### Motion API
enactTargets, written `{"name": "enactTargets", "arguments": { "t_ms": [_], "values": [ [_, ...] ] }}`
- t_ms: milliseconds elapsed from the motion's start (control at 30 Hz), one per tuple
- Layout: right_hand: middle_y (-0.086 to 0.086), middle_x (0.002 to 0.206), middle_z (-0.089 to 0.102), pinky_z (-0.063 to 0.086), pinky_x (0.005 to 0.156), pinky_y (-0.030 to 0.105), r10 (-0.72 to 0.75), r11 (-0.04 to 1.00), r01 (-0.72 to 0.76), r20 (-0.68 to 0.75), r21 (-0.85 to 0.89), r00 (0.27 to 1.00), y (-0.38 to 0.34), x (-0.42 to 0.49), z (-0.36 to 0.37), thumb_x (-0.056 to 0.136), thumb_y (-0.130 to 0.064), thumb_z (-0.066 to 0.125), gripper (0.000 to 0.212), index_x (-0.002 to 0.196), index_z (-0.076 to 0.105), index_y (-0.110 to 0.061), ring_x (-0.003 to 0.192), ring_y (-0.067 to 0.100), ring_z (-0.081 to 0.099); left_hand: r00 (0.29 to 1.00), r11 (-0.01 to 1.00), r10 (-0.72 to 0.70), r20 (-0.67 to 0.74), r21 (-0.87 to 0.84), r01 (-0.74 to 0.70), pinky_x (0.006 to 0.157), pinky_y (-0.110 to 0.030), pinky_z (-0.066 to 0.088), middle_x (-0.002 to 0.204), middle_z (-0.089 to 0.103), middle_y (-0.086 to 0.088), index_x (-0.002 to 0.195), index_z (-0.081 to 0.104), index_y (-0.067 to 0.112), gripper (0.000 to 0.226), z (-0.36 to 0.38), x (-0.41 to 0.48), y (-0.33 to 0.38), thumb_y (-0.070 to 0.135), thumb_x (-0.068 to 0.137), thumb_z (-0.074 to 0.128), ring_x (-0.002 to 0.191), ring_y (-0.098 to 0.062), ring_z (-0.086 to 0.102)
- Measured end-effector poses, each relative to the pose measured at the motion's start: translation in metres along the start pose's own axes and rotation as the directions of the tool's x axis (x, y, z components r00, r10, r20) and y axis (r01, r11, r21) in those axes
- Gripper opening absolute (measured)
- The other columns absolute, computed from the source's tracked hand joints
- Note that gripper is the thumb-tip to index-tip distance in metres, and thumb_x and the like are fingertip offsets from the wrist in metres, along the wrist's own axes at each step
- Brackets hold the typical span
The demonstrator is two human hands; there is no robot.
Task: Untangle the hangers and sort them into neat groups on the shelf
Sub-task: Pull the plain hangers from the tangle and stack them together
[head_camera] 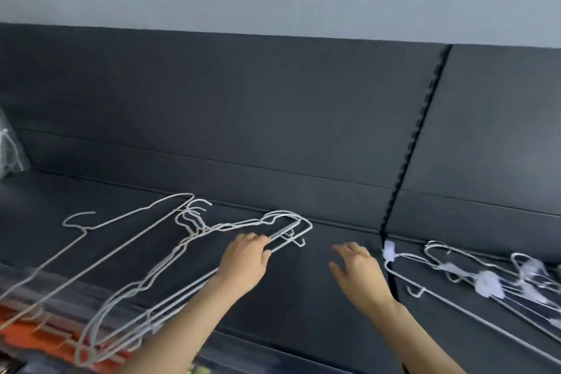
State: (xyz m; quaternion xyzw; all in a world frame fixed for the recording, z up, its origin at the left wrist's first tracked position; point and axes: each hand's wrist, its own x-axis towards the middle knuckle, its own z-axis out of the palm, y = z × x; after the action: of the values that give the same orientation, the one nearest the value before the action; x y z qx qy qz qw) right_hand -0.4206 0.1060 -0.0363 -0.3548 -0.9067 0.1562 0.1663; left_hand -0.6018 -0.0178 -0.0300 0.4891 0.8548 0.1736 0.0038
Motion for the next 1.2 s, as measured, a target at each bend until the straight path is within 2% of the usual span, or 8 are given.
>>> {"name": "enactTargets", "arguments": {
  "t_ms": [167, 400, 633, 867, 1000, 1033, 1200],
  "values": [
    [0.002, 0.130, 0.050, 0.037, 0.098, 0.034, 0.115, 0.990, -0.118, -0.038, -0.077, 0.993, 0.074, -0.059, -0.049, 0.092, -0.029, 0.046, 0.042, 0.132, 0.044, -0.015, 0.121, 0.023, 0.044, 0.991, 0.991, 0.130, 0.033, -0.021, -0.130, 0.098, -0.030, 0.035, 0.127, 0.054, -0.001, 0.126, 0.049, 0.016, 0.033, 0.022, -0.012, 0.098, 0.025, 0.095, 0.040, 0.119, -0.021, 0.044],
    [0.004, 0.131, 0.050, 0.036, 0.099, 0.034, 0.233, 0.963, -0.241, -0.078, -0.124, 0.969, 0.172, -0.148, -0.113, 0.092, -0.032, 0.046, 0.044, 0.132, 0.043, -0.014, 0.124, 0.024, 0.043, 0.963, 0.969, 0.246, 0.108, -0.069, -0.239, 0.094, -0.034, 0.039, 0.123, 0.055, -0.003, 0.124, 0.050, 0.017, 0.031, 0.057, -0.044, 0.223, 0.024, 0.096, 0.038, 0.114, -0.024, 0.045],
    [0.004, 0.133, 0.048, 0.037, 0.100, 0.035, 0.348, 0.930, -0.357, -0.104, -0.089, 0.932, 0.245, -0.214, -0.159, 0.092, -0.033, 0.047, 0.046, 0.134, 0.042, -0.014, 0.126, 0.023, 0.042, 0.923, 0.932, 0.358, 0.137, -0.119, -0.344, 0.094, -0.033, 0.039, 0.120, 0.057, -0.002, 0.121, 0.051, 0.017, 0.029, 0.089, -0.068, 0.325, 0.025, 0.096, 0.039, 0.114, -0.022, 0.046],
    [0.002, 0.125, 0.054, 0.039, 0.094, 0.033, 0.444, 0.890, -0.454, -0.144, -0.049, 0.885, 0.299, -0.247, -0.184, 0.091, -0.029, 0.047, 0.041, 0.130, 0.047, -0.017, 0.118, 0.023, 0.047, 0.878, 0.888, 0.453, 0.156, -0.166, -0.428, 0.094, -0.033, 0.040, 0.121, 0.058, -0.003, 0.120, 0.055, 0.013, 0.031, 0.115, -0.056, 0.388, 0.023, 0.096, 0.039, 0.115, -0.023, 0.047],
    [0.003, 0.127, 0.054, 0.041, 0.096, 0.034, 0.476, 0.873, -0.487, -0.149, -0.039, 0.867, 0.328, -0.249, -0.190, 0.092, -0.029, 0.047, 0.039, 0.129, 0.049, -0.016, 0.118, 0.022, 0.048, 0.877, 0.890, 0.447, 0.177, -0.185, -0.416, 0.086, -0.036, 0.043, 0.099, 0.060, -0.005, 0.093, 0.060, 0.007, 0.025, 0.137, -0.038, 0.407, 0.020, 0.094, 0.039, 0.102, -0.025, 0.050],
    [0.003, 0.129, 0.053, 0.041, 0.097, 0.034, 0.483, 0.870, -0.493, -0.146, -0.036, 0.863, 0.333, -0.248, -0.191, 0.093, -0.029, 0.046, 0.039, 0.129, 0.048, -0.015, 0.119, 0.022, 0.048, 0.880, 0.891, 0.444, 0.171, -0.188, -0.413, 0.085, -0.036, 0.044, 0.098, 0.061, -0.006, 0.092, 0.059, 0.005, 0.026, 0.141, -0.034, 0.409, 0.020, 0.094, 0.039, 0.101, -0.025, 0.050],
    [0.003, 0.128, 0.053, 0.040, 0.094, 0.034, 0.489, 0.862, -0.500, -0.119, -0.087, 0.864, 0.363, -0.220, -0.195, 0.093, -0.028, 0.044, 0.037, 0.128, 0.049, -0.014, 0.116, 0.022, 0.050, 0.893, 0.878, 0.448, 0.041, -0.206, -0.432, 0.090, -0.034, 0.042, 0.110, 0.063, -0.006, 0.108, 0.063, 0.007, 0.025, 0.164, -0.001, 0.414, 0.017, 0.094, 0.044, 0.109, -0.024, 0.051]
  ]
}}
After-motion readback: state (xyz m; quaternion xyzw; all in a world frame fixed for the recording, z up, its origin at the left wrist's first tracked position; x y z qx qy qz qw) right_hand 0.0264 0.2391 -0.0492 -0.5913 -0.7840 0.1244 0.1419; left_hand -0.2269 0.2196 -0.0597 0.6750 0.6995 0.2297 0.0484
